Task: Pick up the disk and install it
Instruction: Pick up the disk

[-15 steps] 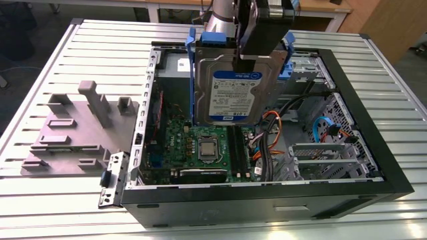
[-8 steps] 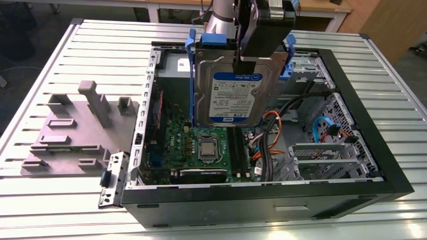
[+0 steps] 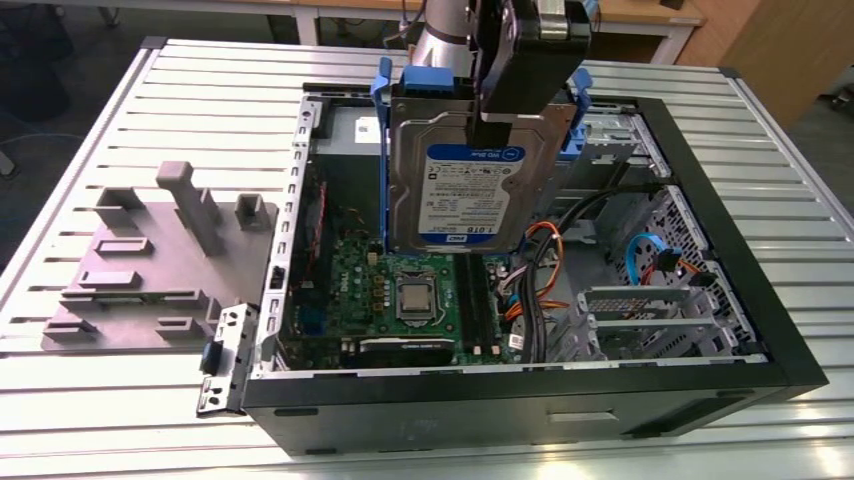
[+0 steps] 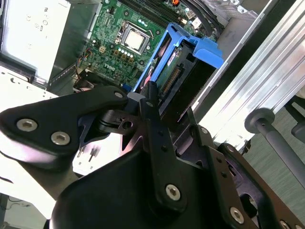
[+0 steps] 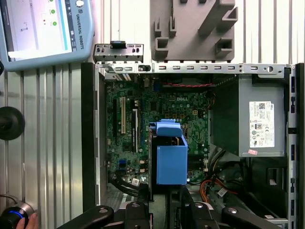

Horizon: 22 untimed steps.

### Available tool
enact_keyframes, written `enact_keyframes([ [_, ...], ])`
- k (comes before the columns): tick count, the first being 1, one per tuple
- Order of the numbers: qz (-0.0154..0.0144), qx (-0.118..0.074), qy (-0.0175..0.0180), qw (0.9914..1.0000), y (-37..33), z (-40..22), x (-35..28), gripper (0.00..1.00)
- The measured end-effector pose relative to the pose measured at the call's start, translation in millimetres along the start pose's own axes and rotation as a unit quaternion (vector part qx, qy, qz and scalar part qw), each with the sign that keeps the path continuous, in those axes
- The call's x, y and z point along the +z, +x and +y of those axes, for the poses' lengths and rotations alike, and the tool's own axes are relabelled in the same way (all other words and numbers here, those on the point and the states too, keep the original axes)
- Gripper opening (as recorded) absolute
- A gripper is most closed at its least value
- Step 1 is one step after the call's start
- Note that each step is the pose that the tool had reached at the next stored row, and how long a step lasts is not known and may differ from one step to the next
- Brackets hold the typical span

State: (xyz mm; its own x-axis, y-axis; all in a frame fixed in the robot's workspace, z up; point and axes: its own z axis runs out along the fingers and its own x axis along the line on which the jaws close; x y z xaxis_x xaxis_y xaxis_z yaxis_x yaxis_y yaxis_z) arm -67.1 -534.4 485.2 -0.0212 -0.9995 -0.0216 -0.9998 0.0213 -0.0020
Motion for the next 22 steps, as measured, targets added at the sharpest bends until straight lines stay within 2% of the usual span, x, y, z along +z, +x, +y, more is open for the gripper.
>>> enact_keyframes([
  [8,-0.0001,0.000,0.0000,1.00000,0.0,-1.0,0.1,0.35],
  [12,-0.0001,0.000,0.0000,1.00000,-0.2,-8.1,0.3,0.35],
  [17,-0.0001,0.000,0.0000,1.00000,-0.4,-21.3,0.6,0.35],
  [22,0.0000,0.000,0.0000,1.00000,-0.5,-26.0,0.9,0.35],
])
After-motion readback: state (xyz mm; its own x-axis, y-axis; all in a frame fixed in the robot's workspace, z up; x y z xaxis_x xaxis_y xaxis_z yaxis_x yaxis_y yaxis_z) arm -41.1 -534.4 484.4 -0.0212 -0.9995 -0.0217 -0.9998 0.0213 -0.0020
